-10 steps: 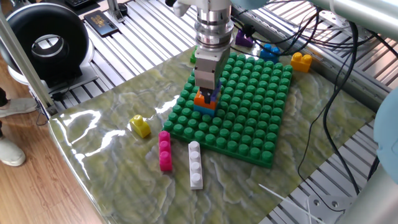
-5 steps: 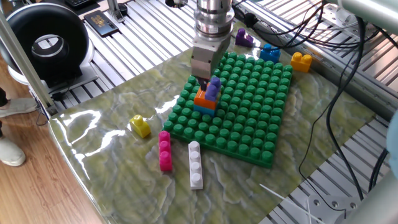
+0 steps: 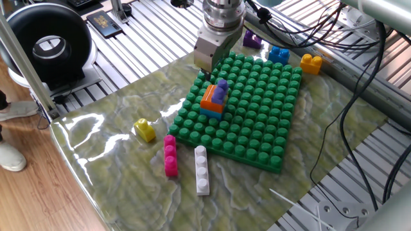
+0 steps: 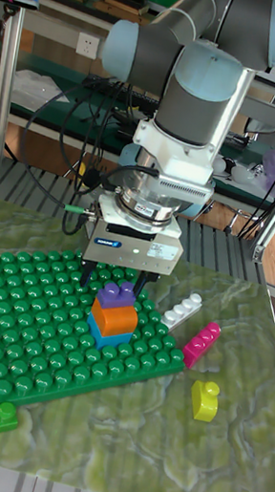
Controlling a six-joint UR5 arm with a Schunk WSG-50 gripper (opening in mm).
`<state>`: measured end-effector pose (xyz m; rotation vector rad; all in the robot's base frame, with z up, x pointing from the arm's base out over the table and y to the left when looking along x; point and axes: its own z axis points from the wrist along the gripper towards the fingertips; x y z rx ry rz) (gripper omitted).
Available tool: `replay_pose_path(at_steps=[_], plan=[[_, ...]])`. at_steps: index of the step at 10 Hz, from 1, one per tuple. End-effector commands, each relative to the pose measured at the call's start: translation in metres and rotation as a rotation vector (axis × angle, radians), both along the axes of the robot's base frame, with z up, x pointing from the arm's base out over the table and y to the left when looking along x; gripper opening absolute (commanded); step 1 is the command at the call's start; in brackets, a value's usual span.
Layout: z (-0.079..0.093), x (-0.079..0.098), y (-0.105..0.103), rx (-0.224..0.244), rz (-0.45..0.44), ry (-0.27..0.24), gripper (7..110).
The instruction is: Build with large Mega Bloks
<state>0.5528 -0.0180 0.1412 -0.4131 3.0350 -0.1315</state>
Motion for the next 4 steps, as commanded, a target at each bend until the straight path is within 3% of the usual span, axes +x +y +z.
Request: replay_pose_path(at_steps=[1,4], plan=[[-0.0007,0.0096,-0.0049,0.009,-0.040,-0.021,7],[-0.0023,0.0108,-0.0037,0.020,-0.047,-0.017,7]])
